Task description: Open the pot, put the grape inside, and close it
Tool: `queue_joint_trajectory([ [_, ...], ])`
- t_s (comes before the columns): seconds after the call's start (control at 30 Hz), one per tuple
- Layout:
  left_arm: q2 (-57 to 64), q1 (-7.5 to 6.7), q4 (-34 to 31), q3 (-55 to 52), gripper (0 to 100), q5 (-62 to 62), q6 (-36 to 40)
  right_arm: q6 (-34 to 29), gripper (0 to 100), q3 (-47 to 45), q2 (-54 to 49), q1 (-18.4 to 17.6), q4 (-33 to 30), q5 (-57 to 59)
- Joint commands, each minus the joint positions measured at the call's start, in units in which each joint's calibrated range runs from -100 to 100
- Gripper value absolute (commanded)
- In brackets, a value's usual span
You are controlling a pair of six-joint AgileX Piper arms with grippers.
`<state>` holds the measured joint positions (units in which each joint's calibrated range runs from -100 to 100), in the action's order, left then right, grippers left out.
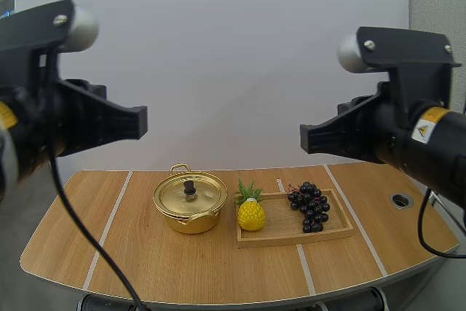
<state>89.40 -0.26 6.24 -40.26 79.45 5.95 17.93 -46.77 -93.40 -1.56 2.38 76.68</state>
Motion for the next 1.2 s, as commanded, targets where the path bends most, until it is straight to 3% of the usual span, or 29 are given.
queue_joint_trajectory([
  [0.0,-12.7,0.03,0.9,0.1,0,-2.5,-0.1,0.3,0,0.4,8.8,-0.2,-0.6,0.5],
  [0.53,-34.7,0.03,5.6,0.1,0,-5.9,-4.1,0.3,0,0.4,28.2,-0.2,-0.6,0.5],
  [0.97,-40.6,0.03,5.6,0.1,2,-5.3,-4.6,0.3,2,0.4,31.9,-0.2,-0.6,0.5],
  [1.0,-40.8,0.03,5.6,0.1,5,-4.8,-4.6,0.3,10,0.4,31.9,-0.2,-0.6,0.5],
  [1.07,-41.0,0.03,5.6,0.1,20,-4.7,-4.6,0.3,39,0.4,31.9,-0.2,-0.6,0.5],
  [1.1,-41.1,0.03,5.6,0.1,29,-4.7,-4.6,0.3,57,0.4,31.9,-0.2,-0.6,0.5],
  [1.13,-41.1,0.03,5.6,0.1,41,-4.7,-4.6,0.3,68,0.4,31.9,-0.2,-0.6,0.5],
  [1.17,-41.1,0.03,5.6,0.1,58,-4.7,-4.6,0.3,83,0.4,31.9,-0.2,-0.6,0.5],
])
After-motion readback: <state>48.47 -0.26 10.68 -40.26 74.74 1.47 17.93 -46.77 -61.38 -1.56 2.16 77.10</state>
